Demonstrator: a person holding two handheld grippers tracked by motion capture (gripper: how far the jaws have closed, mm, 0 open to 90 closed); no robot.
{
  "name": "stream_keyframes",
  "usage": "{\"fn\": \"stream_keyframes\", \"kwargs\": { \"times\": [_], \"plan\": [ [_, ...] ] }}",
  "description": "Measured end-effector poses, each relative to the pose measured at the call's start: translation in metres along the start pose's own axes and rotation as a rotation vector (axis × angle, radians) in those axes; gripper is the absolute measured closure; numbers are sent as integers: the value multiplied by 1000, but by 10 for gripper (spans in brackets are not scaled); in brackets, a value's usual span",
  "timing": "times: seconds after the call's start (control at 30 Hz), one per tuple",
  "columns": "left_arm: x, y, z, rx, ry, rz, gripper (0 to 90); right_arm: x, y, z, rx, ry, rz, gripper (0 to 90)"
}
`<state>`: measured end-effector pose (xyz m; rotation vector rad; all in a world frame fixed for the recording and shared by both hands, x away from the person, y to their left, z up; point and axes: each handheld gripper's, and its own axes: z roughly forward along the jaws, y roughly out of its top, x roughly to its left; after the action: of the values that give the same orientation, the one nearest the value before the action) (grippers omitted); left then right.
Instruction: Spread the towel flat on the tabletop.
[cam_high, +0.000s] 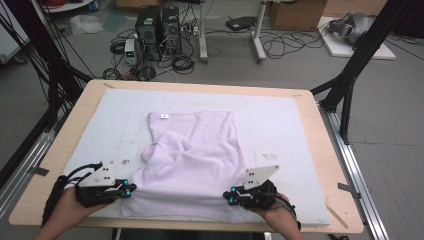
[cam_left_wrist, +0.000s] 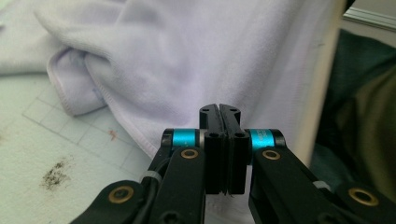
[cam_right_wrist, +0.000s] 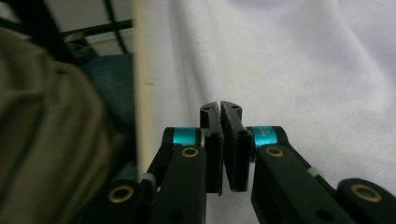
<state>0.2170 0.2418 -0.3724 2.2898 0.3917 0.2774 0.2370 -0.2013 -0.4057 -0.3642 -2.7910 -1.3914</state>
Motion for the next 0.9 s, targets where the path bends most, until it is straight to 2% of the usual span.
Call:
{"fn": "stream_keyframes", "kwargs": {
  "times": [0.03,0.07,0.1,0.13,0.17,0.23,0.3,0.37,0.4,0.5,0.53,0.57,0.6,0.63,0.67,0.73,0.8,0.9],
  "plan": [
    [-4,1,-4,-7,-9,8,868,9,4,-4,4,38,-28,872],
    [-8,2,-7,-12,-15,19,839,15,6,-6,-4,51,-45,857],
    [-11,3,-8,-20,-11,19,761,20,8,-9,-12,61,-58,816],
    [-11,2,-7,-21,-5,21,675,22,10,-12,-27,52,-61,784],
    [-9,1,-4,-20,-10,17,637,21,11,-14,-28,36,-63,748],
    [-1,-1,6,-11,-3,5,618,11,10,-13,-6,-19,-52,682],
    [11,-4,21,-24,-10,-14,610,-2,4,-6,18,-72,-32,607],
    [22,-8,37,-18,-23,-32,610,-17,-5,2,34,-71,-1,585],
    [27,-9,46,-9,-34,-46,610,-23,-9,7,37,-86,14,566],
    [36,-12,70,44,-64,-59,610,-35,-18,19,56,-89,45,556],
    [36,-13,78,62,-74,-59,618,-37,-19,23,75,-92,45,557],
    [35,-14,82,80,-79,-42,655,-39,-21,26,102,-100,40,568],
    [35,-15,82,60,-81,-35,690,-39,-21,29,106,-105,31,598],
    [35,-14,82,66,-85,-42,806,-39,-21,29,102,-111,25,638],
    [33,-14,81,70,-82,-41,851,-39,-21,28,101,-117,28,722],
    [29,-14,77,93,-94,-37,873,-40,-22,28,93,-89,44,846],
    [25,-16,71,102,-107,-37,877,-39,-23,28,89,-80,37,871],
    [16,-18,52,83,-118,-37,878,-34,-23,25,95,-50,36,875]
  ]
}}
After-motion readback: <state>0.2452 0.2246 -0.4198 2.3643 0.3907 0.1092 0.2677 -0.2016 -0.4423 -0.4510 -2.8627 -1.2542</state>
